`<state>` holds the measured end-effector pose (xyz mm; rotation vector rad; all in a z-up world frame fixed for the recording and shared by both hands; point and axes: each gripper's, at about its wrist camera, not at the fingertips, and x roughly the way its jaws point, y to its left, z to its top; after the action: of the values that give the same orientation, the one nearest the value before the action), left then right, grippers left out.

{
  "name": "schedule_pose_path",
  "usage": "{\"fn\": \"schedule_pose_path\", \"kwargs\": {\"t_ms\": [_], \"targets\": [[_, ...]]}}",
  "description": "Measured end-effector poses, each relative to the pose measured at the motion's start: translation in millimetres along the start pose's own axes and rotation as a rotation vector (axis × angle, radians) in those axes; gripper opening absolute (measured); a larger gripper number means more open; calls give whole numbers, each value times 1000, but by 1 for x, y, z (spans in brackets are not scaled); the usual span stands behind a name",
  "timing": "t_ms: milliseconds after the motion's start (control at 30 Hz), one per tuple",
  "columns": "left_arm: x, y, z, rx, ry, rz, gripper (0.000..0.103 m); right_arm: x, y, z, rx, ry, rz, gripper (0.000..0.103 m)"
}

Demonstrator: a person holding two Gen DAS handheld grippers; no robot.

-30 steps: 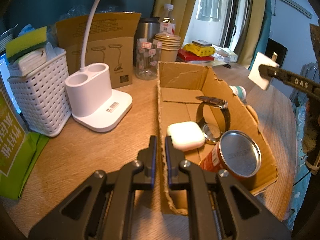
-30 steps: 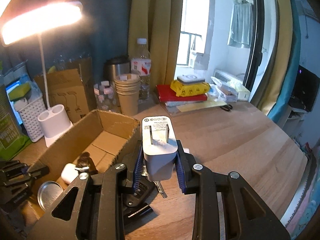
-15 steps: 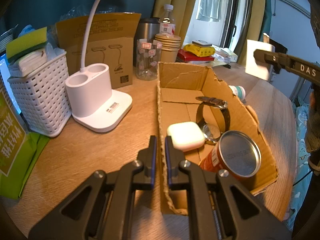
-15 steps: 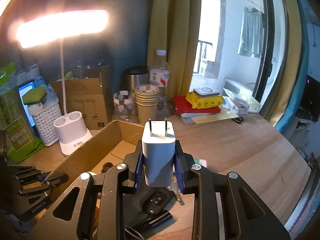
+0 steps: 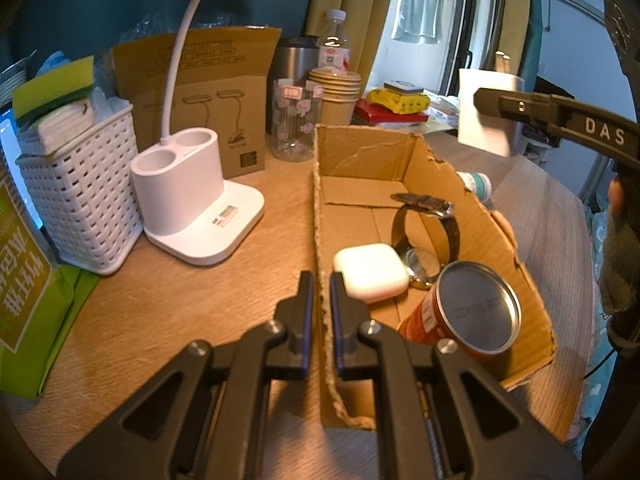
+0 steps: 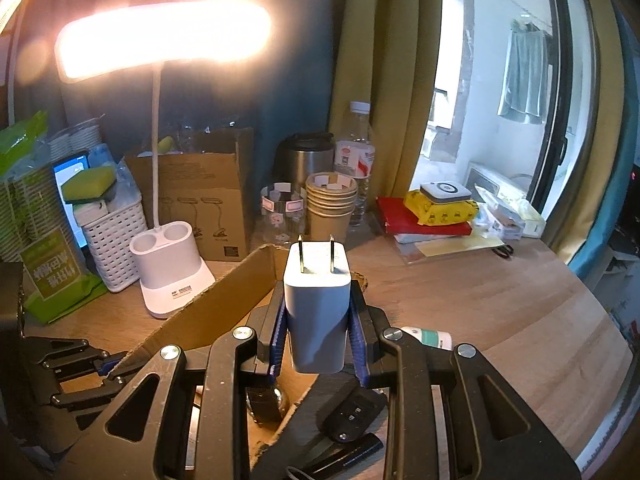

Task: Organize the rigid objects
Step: 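Lift the charger with the right gripper and carry it over the box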

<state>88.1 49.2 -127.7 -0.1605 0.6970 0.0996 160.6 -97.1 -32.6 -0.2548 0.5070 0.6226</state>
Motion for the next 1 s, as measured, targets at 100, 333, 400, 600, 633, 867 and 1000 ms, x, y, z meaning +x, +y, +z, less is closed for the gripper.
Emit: {"fn": "schedule_pose_path", "kwargs": {"t_ms": [100, 333, 400, 600, 633, 867, 1000], "targets": [[0, 0, 0, 1, 0, 0, 9, 3, 4, 0, -5, 5, 8, 29], [0, 0, 0, 1, -1, 0, 9, 14, 11, -3, -17, 25, 25, 29], [0, 0, 0, 0, 0, 0, 9, 20, 13, -5, -19, 35, 32, 29], [0, 0, 0, 0, -1, 0, 9, 38, 18, -12, -25, 80, 48, 29], [0, 0, 0, 0, -1, 0, 9, 42, 19, -14, -25, 90, 49, 29], [0, 0, 0, 0, -1, 0, 9, 50, 16, -15, -17, 105, 54, 29], [0, 0, 0, 1, -1, 0, 9, 52, 19, -13, -35, 107, 57, 29]]}}
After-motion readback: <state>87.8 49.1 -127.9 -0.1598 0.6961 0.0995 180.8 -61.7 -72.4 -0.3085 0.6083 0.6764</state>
